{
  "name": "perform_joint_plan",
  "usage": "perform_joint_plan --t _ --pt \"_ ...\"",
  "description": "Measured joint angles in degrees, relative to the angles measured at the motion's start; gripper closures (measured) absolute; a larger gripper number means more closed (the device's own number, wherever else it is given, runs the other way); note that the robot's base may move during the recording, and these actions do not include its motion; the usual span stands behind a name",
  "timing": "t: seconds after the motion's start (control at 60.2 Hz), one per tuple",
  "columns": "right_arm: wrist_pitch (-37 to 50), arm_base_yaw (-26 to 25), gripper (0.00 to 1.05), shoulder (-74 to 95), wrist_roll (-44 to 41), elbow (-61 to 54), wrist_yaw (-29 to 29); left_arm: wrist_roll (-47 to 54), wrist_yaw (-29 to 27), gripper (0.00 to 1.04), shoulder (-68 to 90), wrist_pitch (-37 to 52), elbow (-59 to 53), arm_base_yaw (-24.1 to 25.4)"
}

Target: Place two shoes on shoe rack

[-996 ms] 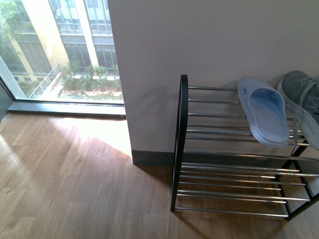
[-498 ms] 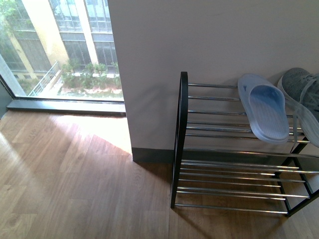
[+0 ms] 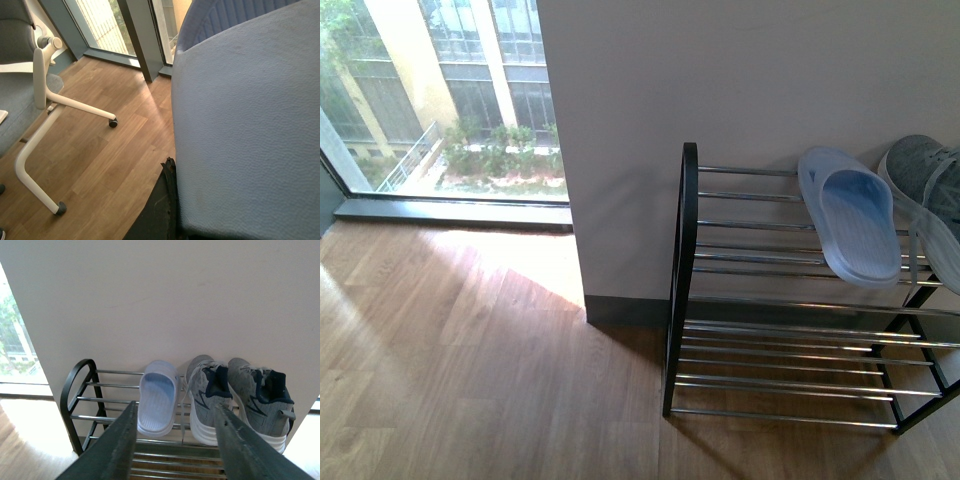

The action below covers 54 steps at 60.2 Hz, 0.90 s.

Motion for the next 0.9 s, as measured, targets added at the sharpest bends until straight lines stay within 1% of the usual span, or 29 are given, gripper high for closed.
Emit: perform_joint_plan --t 0.066,0.116,0.149,0.183,0.232,0.249,0.266,0.282,0.315,0.382,0.432,0.465,0.548,0.598,0.664,0.896 --pt "0.0 0.0 0.46 0.0 0.0 0.0 -0.13 0.0 -0.11 1.03 0.0 0.0 0.0 0.02" --pt "0.0 0.0 0.36 0.0 0.0 0.0 -0.24 -0.02 -0.2 1.03 -0.04 0.0 0.0 0.07" --pt "-0.02 0.0 0.27 0.02 0.0 0.0 -0.24 0.02 0.22 1.03 -0.07 0.26 -0.11 0.09" --pt "-0.02 0.02 0.2 0.0 0.0 0.0 -0.2 0.57 5.95 1.03 -0.37 4.55 -1.27 0.44" --pt "-0.09 0.02 0.13 -0.02 0.02 0.0 0.37 -0.07 11.93 1.03 0.17 8.52 -1.38 0.28" --pt "-0.09 0.02 0.09 -0.02 0.07 0.0 0.44 -0.72 16.02 1.03 1.64 10.49 -0.26 -0.04" --pt "-0.09 0.02 0.08 -0.02 0.15 0.0 0.39 -1.03 17.31 1.03 2.29 10.75 0.31 -0.22" --pt "-0.09 0.02 0.08 -0.02 0.17 0.0 0.39 -1.53 19.71 1.03 3.8 11.15 1.68 -0.37" --pt "-0.07 0.02 0.09 -0.07 0.2 0.0 0.39 -2.49 22.77 1.03 6.6 12.02 3.93 -0.37" --pt "-0.09 0.02 0.09 -0.07 0.2 0.0 0.17 -4.46 27.78 1.03 13.94 11.78 10.25 0.04" --pt "-0.09 0.02 0.09 -0.07 0.2 0.0 0.15 -5.29 30.23 1.03 19.56 10.82 15.34 0.22" --pt "-0.09 0.02 0.09 -0.07 0.2 -0.02 0.15 -5.46 32.96 1.03 25.33 9.9 20.83 0.2" --pt "-0.09 0.02 0.09 -0.07 0.17 0.0 0.15 -5.35 36.2 1.03 39.93 5.49 35.43 -0.33" --pt "-0.09 0.02 0.09 -0.07 0.2 0.0 0.15 -4.48 36.96 1.03 47.89 1.95 43.65 -0.59" --pt "-0.09 0.02 0.09 -0.07 0.17 0.0 0.17 -3.06 37.59 1.03 55.19 -1.42 51.49 -0.9" --pt "-0.09 0.02 0.09 -0.07 0.17 0.0 0.17 0.15 39.21 1.03 72.78 -11.08 71.52 -1.36"
